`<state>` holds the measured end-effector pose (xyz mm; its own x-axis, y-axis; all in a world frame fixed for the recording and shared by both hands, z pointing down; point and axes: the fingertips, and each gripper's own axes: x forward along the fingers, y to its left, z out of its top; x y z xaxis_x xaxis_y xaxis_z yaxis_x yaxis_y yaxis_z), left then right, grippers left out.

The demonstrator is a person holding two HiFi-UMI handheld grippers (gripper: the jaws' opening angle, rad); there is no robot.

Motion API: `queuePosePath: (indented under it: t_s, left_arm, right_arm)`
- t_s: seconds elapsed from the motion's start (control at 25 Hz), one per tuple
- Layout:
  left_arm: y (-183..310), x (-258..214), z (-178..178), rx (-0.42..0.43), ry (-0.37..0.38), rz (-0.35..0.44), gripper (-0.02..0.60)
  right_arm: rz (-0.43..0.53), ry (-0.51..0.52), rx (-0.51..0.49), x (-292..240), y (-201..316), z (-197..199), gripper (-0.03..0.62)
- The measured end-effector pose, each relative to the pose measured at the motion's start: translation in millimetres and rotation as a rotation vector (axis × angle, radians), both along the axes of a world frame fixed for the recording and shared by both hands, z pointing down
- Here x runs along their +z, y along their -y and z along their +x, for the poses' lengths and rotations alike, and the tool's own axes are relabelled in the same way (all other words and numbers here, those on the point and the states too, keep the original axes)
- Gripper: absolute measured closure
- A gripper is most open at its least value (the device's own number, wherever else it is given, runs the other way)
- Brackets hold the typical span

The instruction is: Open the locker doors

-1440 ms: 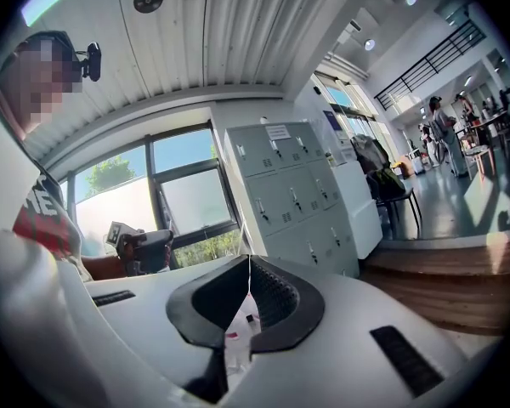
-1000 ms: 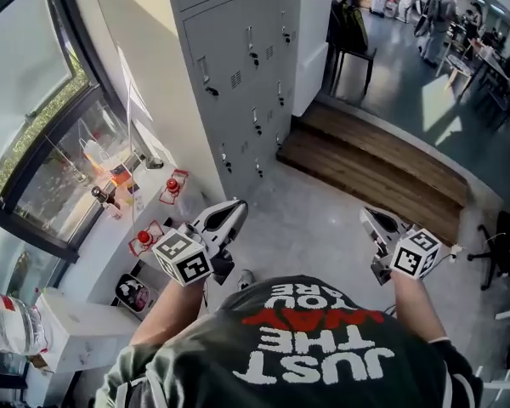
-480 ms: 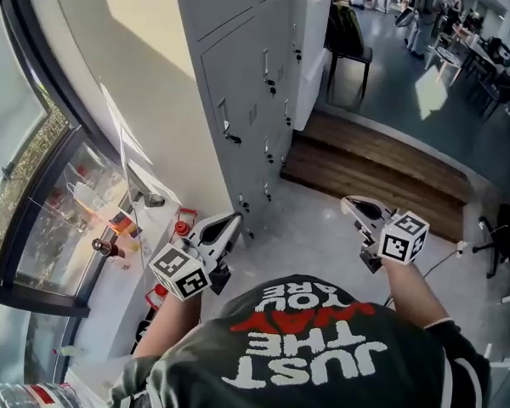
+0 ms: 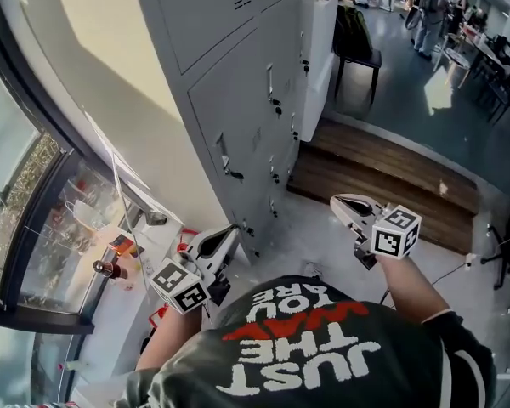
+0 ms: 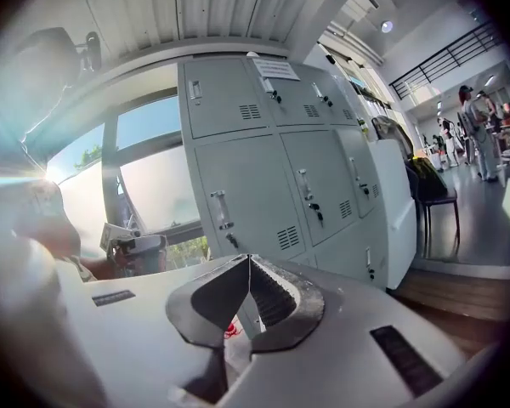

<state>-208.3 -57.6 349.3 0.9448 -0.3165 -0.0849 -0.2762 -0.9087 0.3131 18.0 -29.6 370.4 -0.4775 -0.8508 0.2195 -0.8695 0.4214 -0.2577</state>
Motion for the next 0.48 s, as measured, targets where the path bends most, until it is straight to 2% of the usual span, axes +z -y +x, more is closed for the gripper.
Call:
queuePosePath:
  t_s: [0.2, 0.32, 0.48]
  left_arm:
    - [40.1, -0.6, 45.2, -0.07, 0.01, 0.026, 0.574]
    - [63.5, -6.0, 90.2, -0.124, -0.013, 0.029, 0.574]
    - [99.4, -24.5, 156.5, -0.161, -0.02, 0.072, 0.574]
  right_arm:
    - [0.014, 0.013, -0.111, 7.6, 67.1, 43.0, 0.557]
    - [0.028, 0.018, -0.163, 6.1, 108.5, 89.0, 0.557]
    - [0.098, 0.005, -0.217, -29.5, 173.3, 147.4, 0.557]
